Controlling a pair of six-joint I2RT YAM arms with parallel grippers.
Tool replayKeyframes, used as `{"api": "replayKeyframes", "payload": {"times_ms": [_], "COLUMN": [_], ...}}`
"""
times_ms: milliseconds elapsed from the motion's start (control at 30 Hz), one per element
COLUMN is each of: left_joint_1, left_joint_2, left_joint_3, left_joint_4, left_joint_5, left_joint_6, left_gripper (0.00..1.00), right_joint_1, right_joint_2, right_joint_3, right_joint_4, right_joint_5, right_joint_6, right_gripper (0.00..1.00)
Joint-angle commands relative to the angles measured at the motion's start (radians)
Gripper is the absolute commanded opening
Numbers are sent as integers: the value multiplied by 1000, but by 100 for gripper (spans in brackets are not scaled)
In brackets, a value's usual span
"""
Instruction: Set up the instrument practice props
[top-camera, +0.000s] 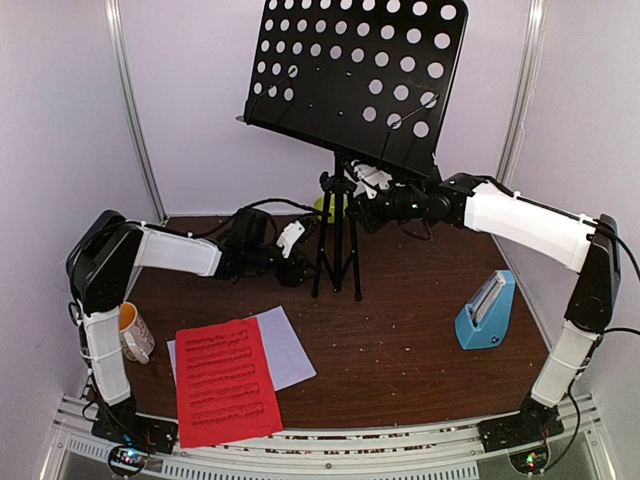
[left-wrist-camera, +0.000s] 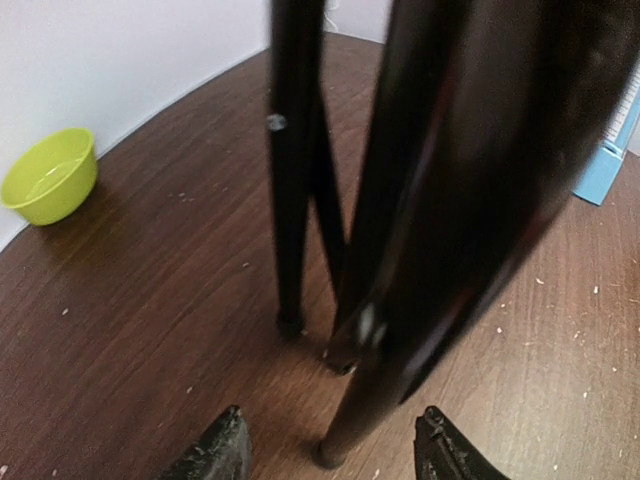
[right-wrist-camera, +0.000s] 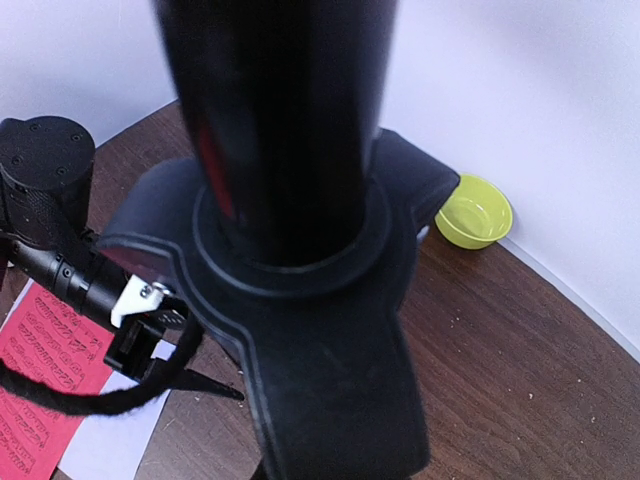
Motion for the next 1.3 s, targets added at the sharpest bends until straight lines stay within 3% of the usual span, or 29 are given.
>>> {"api": "replayKeyframes", "payload": {"times_ms": [0, 200, 500, 733, 800, 1000, 1167, 1267], "left_joint_1": [-17, -30, -33, -31, -31, -31, -32, -32], "left_joint_2": [43, 96, 49, 19, 19, 18, 14, 11], "left_joint_3": [78, 121, 25, -1, 5, 14, 16, 20], "left_joint_4": [37, 45, 52, 7, -3, -21, -33, -39], "left_joint_5": [33, 24, 23, 30, 41, 49, 36, 31], "left_joint_6": [12, -19, 22, 70, 72, 79, 90, 104], "left_gripper": [57, 52, 7, 0, 0, 0, 0, 0], "right_joint_1": [10, 10, 9, 7, 7, 7, -2, -8], "right_joint_2": [-33, -34, -38, -71, -88, -134, -192, -215], "right_joint_3": [41, 39, 24, -35, -65, -159, -317, -446], "right_joint_4": [37, 35, 31, 59, 78, 131, 241, 345], "right_joint_5": [-11, -15, -20, -40, -51, -63, -86, -74], "right_joint_6": [3, 8, 6, 1, 2, 3, 15, 25], "right_gripper": [0, 0, 0, 0, 9, 53, 73, 79]}}
